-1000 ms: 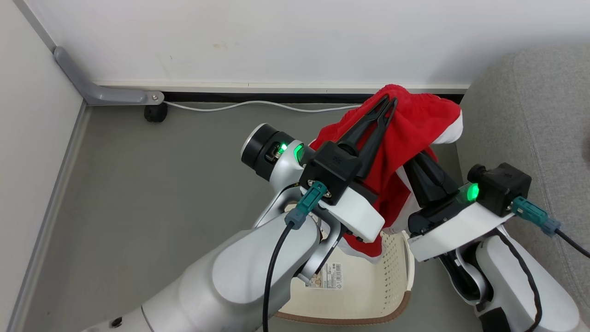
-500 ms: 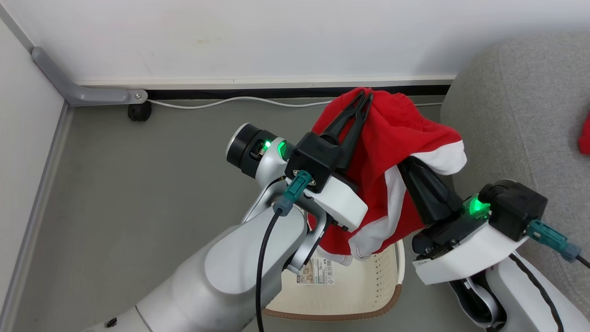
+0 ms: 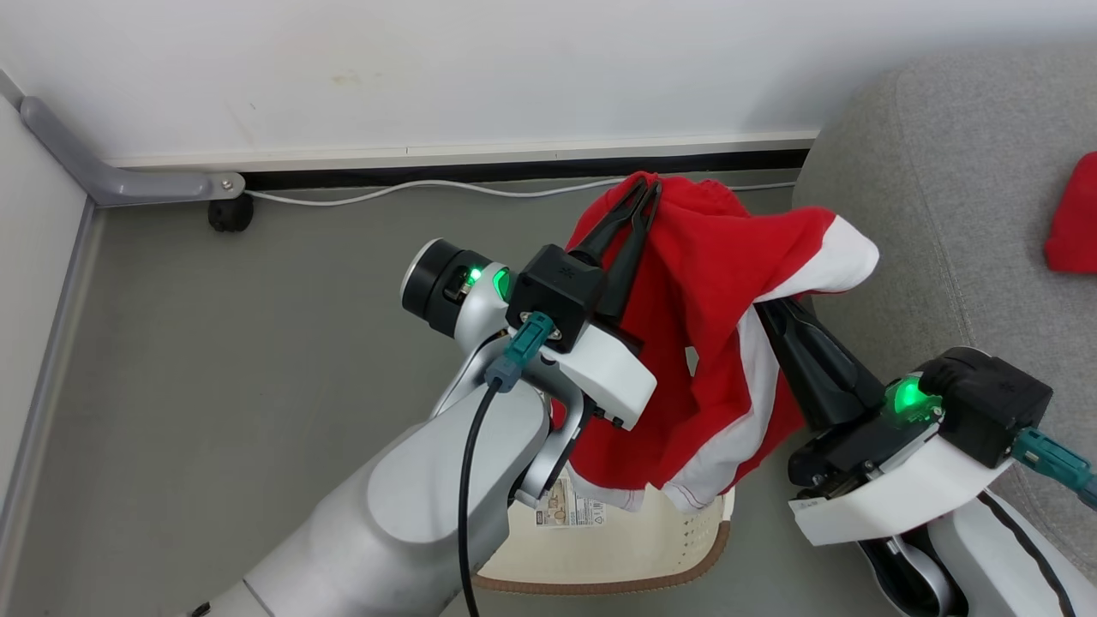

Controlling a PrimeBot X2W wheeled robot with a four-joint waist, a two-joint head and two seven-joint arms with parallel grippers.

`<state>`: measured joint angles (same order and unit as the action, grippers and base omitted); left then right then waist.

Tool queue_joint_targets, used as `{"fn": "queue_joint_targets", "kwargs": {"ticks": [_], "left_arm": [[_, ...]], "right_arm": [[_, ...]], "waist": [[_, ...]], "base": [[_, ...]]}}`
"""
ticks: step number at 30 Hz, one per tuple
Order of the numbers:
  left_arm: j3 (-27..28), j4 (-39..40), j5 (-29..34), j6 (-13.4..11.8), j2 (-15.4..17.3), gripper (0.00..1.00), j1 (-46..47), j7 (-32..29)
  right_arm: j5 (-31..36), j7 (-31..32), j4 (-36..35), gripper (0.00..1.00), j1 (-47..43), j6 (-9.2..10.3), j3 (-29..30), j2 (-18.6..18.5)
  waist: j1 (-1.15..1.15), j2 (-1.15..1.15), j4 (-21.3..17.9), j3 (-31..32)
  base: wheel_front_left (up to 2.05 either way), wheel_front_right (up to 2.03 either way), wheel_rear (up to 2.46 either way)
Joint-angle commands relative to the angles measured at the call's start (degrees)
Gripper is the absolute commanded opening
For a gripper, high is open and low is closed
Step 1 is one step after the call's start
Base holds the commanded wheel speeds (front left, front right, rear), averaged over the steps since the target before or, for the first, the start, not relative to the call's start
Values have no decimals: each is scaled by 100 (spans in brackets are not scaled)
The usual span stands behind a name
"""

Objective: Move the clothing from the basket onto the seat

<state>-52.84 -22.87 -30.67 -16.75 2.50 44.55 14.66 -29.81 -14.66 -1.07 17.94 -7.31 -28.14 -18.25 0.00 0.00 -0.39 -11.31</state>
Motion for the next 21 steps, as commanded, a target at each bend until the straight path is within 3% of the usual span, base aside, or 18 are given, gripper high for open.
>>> {"fn": "queue_joint_targets", "kwargs": {"ticks": [1,2,21], "left_arm": [[197,104,54,26,38,22,59,33],[225,66,26,54,38,100,25,33],[538,-98,220,232,38,100,-341,34]], "right_arm": [[-30,-34,-181,0,-3,-18,-29,-39],[-18,-34,-207,0,20,-18,-16,-39],[19,-34,-346,0,235,-18,273,-52]], "waist": [[0,0,-5,-3],[0,0,-14,-11],[0,0,-148,-64]], "base": [[0,0,0],[0,0,0],[0,0,0]]}}
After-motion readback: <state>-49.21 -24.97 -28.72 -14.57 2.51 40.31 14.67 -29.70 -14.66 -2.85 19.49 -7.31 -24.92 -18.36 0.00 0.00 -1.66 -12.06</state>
